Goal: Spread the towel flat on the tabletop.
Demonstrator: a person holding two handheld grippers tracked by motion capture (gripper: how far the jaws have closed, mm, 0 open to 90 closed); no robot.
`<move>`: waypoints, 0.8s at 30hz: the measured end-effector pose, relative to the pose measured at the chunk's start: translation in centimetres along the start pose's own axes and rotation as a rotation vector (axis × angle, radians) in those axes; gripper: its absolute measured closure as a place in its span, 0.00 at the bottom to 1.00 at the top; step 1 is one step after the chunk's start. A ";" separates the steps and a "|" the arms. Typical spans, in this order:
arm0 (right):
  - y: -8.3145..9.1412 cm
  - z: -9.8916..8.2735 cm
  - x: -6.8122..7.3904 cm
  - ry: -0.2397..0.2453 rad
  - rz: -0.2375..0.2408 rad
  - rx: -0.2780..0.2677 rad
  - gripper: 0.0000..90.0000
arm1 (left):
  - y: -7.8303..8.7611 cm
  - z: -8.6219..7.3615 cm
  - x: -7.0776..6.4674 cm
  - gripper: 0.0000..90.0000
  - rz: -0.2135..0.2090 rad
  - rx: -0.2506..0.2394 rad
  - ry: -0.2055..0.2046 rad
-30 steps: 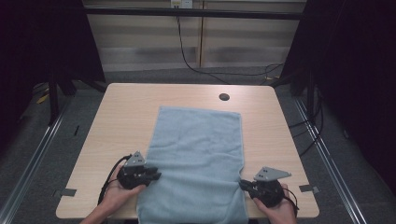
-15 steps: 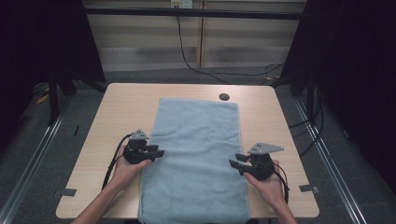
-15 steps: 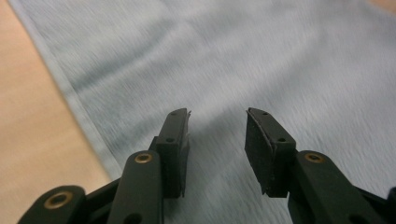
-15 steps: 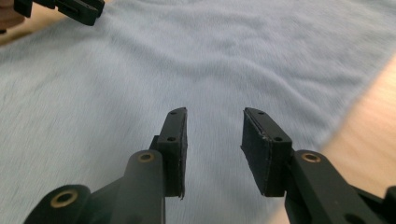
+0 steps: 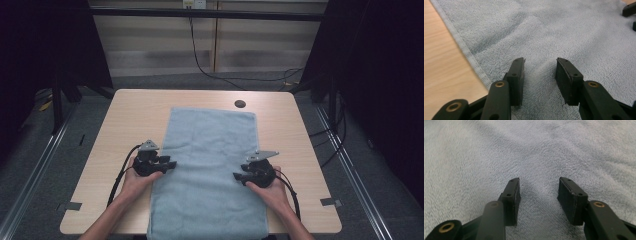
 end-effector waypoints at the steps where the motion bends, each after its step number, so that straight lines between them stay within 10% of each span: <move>1: 0.4 -0.4 0.1 0.003 0.003 -0.001 0.59 | 0.0 -0.2 -0.4 0.65 -0.003 0.003 -0.021; 8: 2.9 -2.8 1.5 -0.007 0.043 -0.001 0.59 | 1.3 -1.8 -3.7 0.65 -0.088 0.046 0.002; 17: 5.5 -5.4 5.5 0.011 0.131 0.011 0.58 | 5.1 -5.8 -8.1 0.66 -0.083 0.114 -0.100; 24: 5.9 -4.8 6.6 0.018 0.154 0.005 0.52 | 6.2 -5.0 -7.6 0.71 -0.139 0.092 -0.063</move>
Point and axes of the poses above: each handheld gripper's, and its own axes: y roughly backward along the jaws, z roughly out of its top, x roughly to its left, the point moved 8 cm from there along -y, roughly forward along the jaws, and after that the axes turned 3 degrees about -z, right-handed, at the moved point
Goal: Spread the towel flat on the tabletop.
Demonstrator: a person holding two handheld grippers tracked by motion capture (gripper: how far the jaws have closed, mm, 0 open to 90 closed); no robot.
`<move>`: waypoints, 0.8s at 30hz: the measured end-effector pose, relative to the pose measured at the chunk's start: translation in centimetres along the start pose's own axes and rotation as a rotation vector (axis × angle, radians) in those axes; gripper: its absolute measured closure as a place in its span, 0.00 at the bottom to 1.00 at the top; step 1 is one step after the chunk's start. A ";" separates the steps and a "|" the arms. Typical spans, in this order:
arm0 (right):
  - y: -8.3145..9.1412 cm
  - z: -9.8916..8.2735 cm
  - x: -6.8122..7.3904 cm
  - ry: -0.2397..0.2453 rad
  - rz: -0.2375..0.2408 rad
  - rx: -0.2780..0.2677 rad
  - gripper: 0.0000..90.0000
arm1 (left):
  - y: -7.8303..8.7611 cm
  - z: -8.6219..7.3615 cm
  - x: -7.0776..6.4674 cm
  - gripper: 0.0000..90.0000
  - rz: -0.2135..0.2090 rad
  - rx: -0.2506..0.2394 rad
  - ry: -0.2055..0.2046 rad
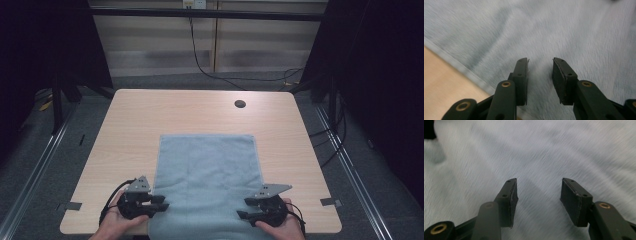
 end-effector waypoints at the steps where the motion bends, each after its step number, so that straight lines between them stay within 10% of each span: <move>1: 0.0 0.7 -0.6 -0.008 -0.006 -0.024 0.52 | -0.1 0.8 0.6 0.71 0.012 -0.008 -0.004; 7: -1.4 4.2 -4.9 -0.028 -0.091 -0.054 0.51 | -2.7 4.2 5.4 0.68 0.108 -0.022 0.026; 13: -4.6 6.3 -8.3 -0.042 -0.153 -0.048 0.49 | -3.9 4.4 7.8 0.64 0.170 -0.013 0.013; 24: -4.1 3.7 -5.3 -0.012 -0.130 0.004 0.47 | -3.4 3.3 6.2 0.58 0.116 -0.036 -0.002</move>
Point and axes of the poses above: each handheld gripper's, and its own axes: y roughly backward along the jaws, z roughly out of its top, x roughly to its left, the point moved 8 cm from there along -y, roughly forward along the jaws, and after that the axes turned 3 degrees about -z, right-handed, at the moved point
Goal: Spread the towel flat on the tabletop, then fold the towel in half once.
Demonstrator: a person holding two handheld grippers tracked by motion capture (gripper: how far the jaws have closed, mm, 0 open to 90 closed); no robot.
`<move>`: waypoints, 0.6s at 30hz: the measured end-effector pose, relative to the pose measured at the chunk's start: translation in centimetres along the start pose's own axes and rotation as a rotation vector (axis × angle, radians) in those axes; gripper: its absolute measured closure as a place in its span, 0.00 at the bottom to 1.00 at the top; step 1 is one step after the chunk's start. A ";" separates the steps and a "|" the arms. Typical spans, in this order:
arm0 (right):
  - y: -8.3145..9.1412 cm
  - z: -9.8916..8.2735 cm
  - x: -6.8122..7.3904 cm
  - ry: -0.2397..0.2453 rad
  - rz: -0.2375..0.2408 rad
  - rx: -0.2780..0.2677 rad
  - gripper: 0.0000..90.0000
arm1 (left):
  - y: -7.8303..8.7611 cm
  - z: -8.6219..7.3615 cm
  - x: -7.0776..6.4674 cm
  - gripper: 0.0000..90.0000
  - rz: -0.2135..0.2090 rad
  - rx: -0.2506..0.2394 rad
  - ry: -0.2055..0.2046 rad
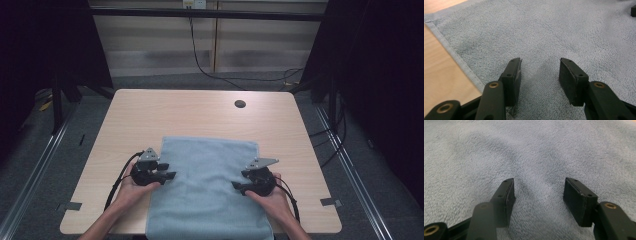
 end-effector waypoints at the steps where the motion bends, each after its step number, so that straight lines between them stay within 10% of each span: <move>1: 0.3 -0.3 0.3 0.004 0.004 -0.005 0.47 | 0.2 -0.2 -0.4 0.58 -0.011 0.006 0.002; 9: 2.1 -1.4 1.6 0.000 0.060 0.009 0.47 | 1.7 -1.7 -2.9 0.57 -0.054 0.057 -0.021; 18: 0.9 3.4 -5.6 -0.087 -0.040 -0.082 0.41 | 1.3 -0.6 -1.1 0.50 -0.027 0.036 0.032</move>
Point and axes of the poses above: each handheld gripper's, and its own axes: y roughly backward along the jaws, z roughly out of its top, x roughly to its left, the point moved 8 cm from there along -y, roughly forward along the jaws, and after that the axes turned 3 degrees about -z, right-handed, at the moved point
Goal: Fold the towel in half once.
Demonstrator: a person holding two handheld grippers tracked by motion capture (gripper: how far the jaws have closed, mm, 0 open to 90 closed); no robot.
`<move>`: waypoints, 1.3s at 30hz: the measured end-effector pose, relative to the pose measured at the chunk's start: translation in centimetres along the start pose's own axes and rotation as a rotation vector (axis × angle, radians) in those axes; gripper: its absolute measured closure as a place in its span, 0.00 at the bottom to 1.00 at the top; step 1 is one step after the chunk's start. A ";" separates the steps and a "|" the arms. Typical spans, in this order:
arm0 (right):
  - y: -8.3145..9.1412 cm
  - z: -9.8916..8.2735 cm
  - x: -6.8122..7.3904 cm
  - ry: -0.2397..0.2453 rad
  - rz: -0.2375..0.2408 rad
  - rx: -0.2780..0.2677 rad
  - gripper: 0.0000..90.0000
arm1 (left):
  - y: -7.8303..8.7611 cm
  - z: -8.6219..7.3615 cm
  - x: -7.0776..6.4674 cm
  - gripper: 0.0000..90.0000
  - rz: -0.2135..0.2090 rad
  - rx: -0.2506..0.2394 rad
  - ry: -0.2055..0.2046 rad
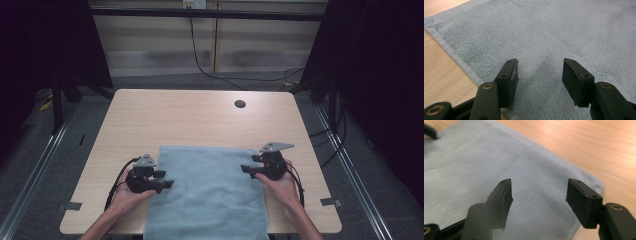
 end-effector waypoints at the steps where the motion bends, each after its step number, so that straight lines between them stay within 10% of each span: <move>1: -0.5 0.3 -0.4 -0.009 -0.001 -0.015 0.41 | 0.0 0.1 0.0 0.49 -0.003 0.000 -0.002; 11: -3.7 -0.6 -3.1 0.008 -0.117 0.042 0.41 | 0.5 2.1 0.5 0.44 0.017 -0.050 0.014; 17: -3.6 -0.4 -1.9 0.023 -0.055 0.048 0.84 | 0.1 4.6 2.5 0.45 0.012 -0.103 0.088; 20: -3.7 -0.4 -1.7 0.004 -0.025 0.045 0.92 | -0.9 5.5 3.8 0.45 0.082 -0.085 0.037; 29: -3.7 -0.5 -1.6 0.001 -0.020 0.046 0.93 | -3.0 4.4 7.9 0.42 0.145 -0.046 0.088; 39: -3.7 -0.5 -1.6 0.000 -0.011 0.044 0.93 | -2.7 4.0 7.6 0.39 0.178 -0.034 0.047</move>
Point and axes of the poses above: each handheld gripper's, and its own axes: y roughly backward along the jaws, z roughly out of its top, x roughly to its left, the point moved 8 cm from there along -y, roughly forward along the jaws, and after that the axes turned 3 degrees about -z, right-handed, at the moved point
